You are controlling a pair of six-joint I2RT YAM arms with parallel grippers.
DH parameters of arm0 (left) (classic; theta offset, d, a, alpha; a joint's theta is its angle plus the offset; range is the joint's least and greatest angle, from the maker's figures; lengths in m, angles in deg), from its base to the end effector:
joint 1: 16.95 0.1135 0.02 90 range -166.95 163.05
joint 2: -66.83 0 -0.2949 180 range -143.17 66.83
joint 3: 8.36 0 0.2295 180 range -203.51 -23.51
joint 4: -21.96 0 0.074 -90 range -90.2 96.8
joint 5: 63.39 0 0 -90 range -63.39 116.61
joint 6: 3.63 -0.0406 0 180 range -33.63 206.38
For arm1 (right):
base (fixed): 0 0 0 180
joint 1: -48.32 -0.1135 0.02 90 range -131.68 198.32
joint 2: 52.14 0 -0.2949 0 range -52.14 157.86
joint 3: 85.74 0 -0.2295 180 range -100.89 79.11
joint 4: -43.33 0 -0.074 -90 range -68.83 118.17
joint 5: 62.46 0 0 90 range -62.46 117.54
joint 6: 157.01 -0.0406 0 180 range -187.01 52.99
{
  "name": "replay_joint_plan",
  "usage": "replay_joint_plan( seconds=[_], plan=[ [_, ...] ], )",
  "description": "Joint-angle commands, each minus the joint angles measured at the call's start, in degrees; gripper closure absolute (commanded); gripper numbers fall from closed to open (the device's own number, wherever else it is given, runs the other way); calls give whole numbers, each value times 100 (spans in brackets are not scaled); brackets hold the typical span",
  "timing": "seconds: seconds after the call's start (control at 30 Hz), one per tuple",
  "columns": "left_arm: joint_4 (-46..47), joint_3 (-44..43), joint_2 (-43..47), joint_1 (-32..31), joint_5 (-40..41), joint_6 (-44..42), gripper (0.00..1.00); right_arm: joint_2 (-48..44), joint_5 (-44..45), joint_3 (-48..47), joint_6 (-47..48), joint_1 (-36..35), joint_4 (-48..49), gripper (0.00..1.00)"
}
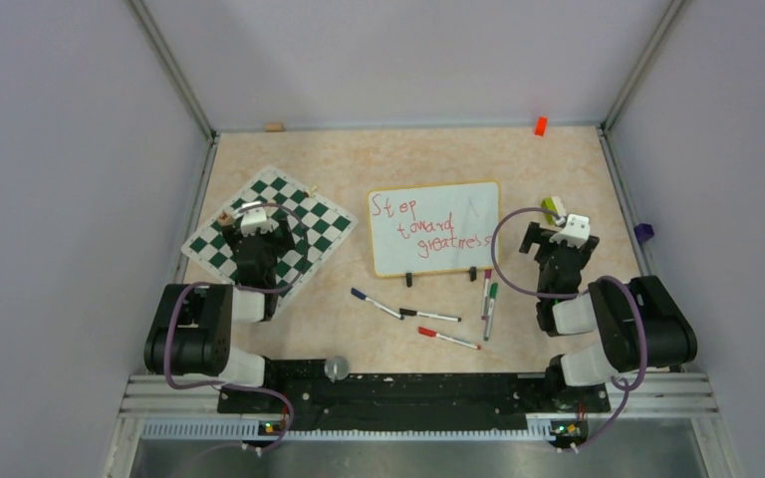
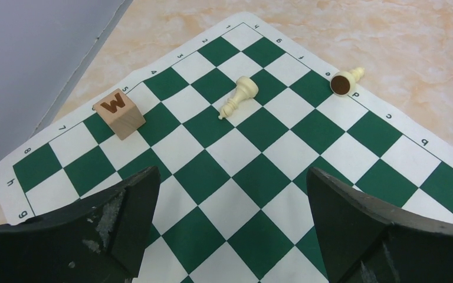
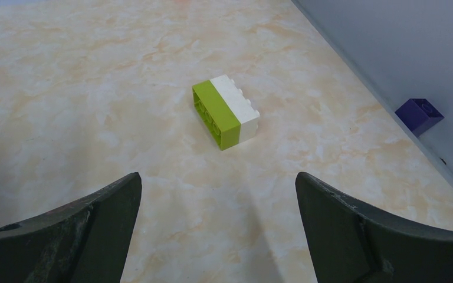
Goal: Write a sentence on the whiteboard
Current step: Reset both arms
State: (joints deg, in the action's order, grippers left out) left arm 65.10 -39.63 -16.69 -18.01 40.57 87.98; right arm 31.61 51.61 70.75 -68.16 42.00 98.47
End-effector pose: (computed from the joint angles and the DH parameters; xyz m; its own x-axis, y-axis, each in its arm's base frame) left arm 0.2393 0.0054 0.2071 -0.1521 -0.0245 -0.9881 -0.2246 0.9744 0.0104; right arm 0.2130 0.0069 0.1975 -0.0822 0.0093 -0.9966 0.3050 0.9522 -0.0163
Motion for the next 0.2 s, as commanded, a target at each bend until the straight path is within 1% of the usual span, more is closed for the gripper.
replay_joint_plan(
  seconds=[0.0, 0.17],
  plan=[
    [156, -119, 6, 36, 28, 68, 1, 30, -46, -105, -79, 26, 282, 1],
    [111, -134, 12, 35, 21, 67, 1, 38, -51, -104, -78, 29, 282, 1]
  ],
)
